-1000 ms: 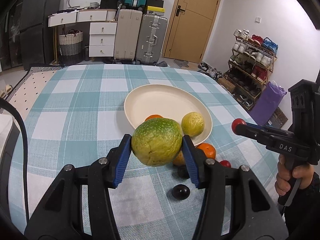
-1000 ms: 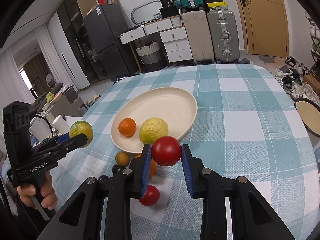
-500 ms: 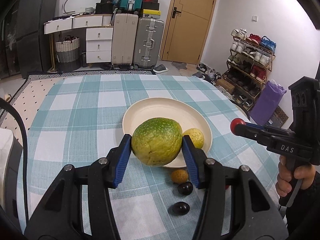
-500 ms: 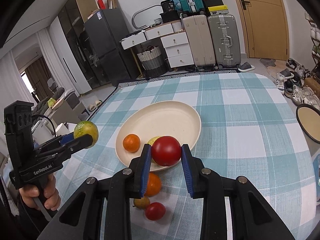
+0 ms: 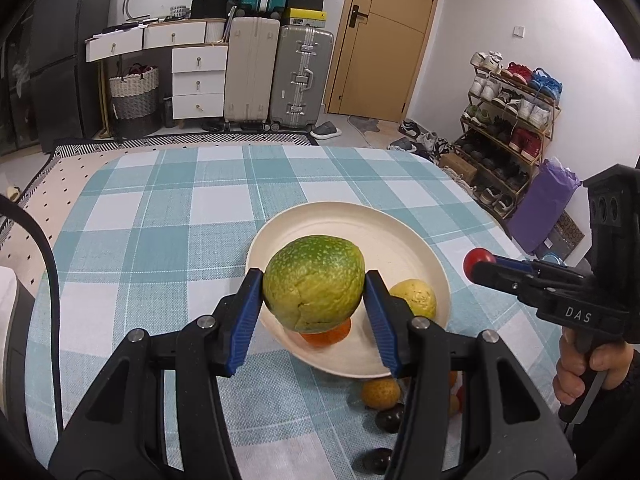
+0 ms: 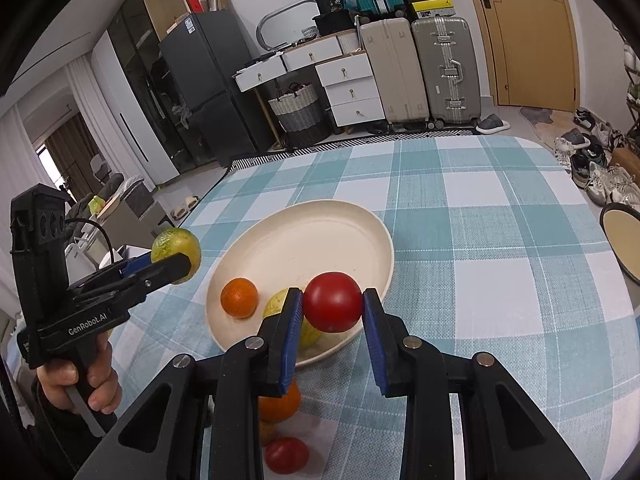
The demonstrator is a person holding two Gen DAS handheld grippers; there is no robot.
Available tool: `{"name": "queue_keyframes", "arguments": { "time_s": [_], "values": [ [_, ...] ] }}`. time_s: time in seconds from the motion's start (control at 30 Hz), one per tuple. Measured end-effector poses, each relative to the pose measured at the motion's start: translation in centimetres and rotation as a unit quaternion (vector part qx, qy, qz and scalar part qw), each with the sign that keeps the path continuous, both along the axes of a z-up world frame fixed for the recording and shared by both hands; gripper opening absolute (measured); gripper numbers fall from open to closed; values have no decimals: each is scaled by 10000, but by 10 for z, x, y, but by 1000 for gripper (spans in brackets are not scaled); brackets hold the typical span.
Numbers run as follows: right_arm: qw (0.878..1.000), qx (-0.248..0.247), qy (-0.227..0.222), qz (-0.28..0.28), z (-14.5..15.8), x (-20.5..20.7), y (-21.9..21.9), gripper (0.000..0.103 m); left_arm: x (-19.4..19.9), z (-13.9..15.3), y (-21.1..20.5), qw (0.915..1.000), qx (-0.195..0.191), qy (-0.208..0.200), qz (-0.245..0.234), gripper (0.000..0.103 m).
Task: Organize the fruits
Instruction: 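Lift and carry the tomato and the green fruit over the plate, then open both grippers to drop the tomato and green fruit onto the plate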
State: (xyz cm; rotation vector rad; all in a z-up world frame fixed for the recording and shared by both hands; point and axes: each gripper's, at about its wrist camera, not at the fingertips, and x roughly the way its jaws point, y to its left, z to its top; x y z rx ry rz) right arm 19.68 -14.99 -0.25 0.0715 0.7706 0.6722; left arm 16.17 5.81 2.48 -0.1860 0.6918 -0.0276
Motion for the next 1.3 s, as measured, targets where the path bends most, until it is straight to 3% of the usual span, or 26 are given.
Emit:
{"name": "queue_keyframes", "arguments": {
  "time_s": [0.77,1.17,1.3],
  "values": [
    [9994,-295,116,141,-21,40,27,31,71,-46,-15,9987,117,419,-261,48],
    [9988,-358,257,195,-31,46,30,31,87,-54,-28,9975,264,488,-430,45],
    [9987,-368,281,212,-33,46,31,31,84,-54,-25,9976,141,530,-432,45]
  ]
}}
